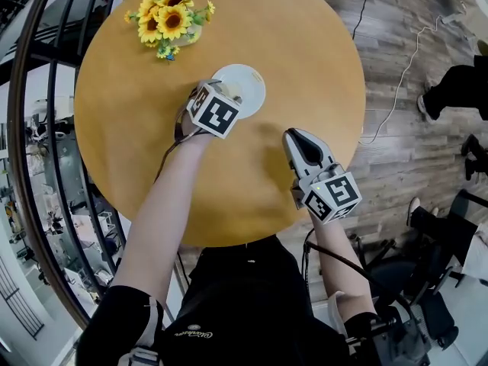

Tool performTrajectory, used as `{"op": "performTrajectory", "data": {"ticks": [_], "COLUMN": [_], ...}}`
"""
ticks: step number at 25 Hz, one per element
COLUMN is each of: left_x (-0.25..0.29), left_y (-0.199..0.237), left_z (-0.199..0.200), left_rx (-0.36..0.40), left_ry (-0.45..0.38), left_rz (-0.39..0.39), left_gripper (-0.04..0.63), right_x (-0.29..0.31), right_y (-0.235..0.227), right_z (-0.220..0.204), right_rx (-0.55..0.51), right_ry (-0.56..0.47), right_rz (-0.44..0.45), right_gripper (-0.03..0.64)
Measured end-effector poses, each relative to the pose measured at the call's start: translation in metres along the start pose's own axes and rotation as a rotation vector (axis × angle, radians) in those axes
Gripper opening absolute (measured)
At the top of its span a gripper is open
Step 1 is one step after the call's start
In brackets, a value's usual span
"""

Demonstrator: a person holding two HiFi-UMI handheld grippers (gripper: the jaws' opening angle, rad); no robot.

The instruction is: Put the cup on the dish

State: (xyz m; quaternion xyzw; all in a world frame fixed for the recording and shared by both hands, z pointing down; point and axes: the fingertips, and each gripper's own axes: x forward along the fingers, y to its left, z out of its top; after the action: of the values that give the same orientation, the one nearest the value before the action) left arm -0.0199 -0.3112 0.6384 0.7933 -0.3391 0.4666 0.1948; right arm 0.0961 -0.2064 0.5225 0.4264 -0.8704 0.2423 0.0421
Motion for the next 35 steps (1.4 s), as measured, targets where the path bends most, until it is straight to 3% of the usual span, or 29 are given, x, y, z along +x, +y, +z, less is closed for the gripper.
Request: {"op": "performTrajectory", "data": {"ticks": [10,23,35], "left_x": [0.004,0.01,0.015], "left_y": [0.0,0.001,0.001], "left_z": [0.004,0.01,0.016], "left_rx": [0.068,0.101,0.062], "left_ry": [0.016,0.028,-0.002], "left_rz": [0.034,0.029,0.014], "left_gripper": [0.259,0.259,0.259], "right_x": [0.0,0.001,-0.002], "right_y": [-0.004,-0.008,-0.012], "right_z": [0.0,-0.001,-0.004], "right_rx": [0.008,0.01,0.008], "right_ry": [-0.003,0.001,0.008], "right_rz": [-0.009,-0.01,-0.012], "right_gripper": [0.031,0.031,0.031]}}
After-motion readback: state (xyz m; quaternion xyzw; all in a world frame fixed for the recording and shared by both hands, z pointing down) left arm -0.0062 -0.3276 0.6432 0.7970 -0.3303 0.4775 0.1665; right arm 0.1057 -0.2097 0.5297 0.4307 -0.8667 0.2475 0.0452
